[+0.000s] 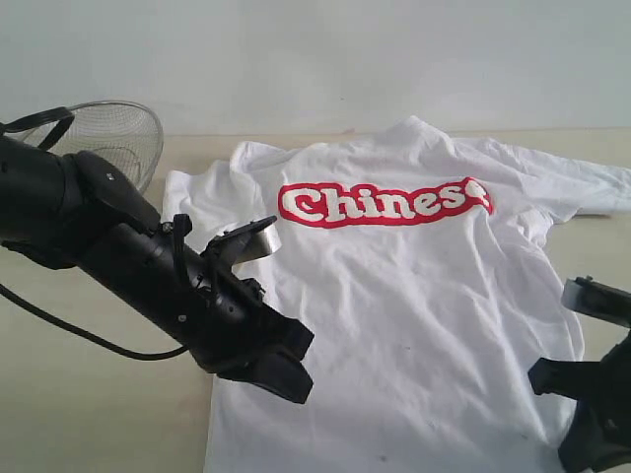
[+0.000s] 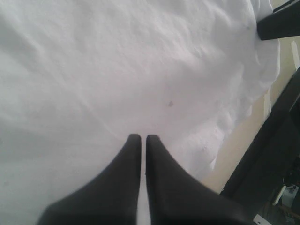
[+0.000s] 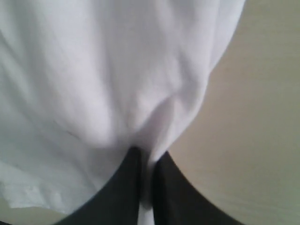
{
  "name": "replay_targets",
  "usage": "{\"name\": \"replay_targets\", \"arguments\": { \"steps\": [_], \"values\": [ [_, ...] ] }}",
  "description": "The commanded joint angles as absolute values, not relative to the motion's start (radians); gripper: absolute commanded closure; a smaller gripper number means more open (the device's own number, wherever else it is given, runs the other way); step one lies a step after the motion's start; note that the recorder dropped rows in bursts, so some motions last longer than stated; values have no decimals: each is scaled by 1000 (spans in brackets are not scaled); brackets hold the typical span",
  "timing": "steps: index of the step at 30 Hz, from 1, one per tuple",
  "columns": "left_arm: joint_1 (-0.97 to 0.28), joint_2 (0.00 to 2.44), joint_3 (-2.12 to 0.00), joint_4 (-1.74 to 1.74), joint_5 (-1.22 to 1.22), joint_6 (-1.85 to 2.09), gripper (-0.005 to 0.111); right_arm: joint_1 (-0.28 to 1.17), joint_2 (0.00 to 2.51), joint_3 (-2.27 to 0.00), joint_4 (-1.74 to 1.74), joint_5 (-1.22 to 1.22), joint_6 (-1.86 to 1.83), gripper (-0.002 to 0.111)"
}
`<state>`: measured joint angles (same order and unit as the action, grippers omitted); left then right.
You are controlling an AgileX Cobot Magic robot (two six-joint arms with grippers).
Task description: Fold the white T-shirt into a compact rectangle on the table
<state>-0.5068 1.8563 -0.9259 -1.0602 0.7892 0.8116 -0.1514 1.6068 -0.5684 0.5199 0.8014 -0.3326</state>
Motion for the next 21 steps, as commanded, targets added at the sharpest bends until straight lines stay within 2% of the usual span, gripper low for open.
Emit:
{"name": "replay_targets", "arguments": {
  "steps": [1,4,10,17,19,21],
  "values": [
    [-513,1845,-920,-1057,780,816,102,-155,1589,-571,647,823,-426,108],
    [-513,1845,-920,-1057,780,816,102,-73,1577,-585,804,835,-509,108],
    [-513,1845,-920,-1057,780,816,102,162,1580,-693,828,765,-429,108],
    [-513,1845,-920,-1056,780,816,102,267,1653,-761,828,739,-384,107],
    [-513,1845,-920,-1056,780,816,102,280,1685,-761,828,719,-385,100],
    [-513,1845,-920,-1056,780,816,102,280,1712,-761,837,710,-404,86]
  ]
}}
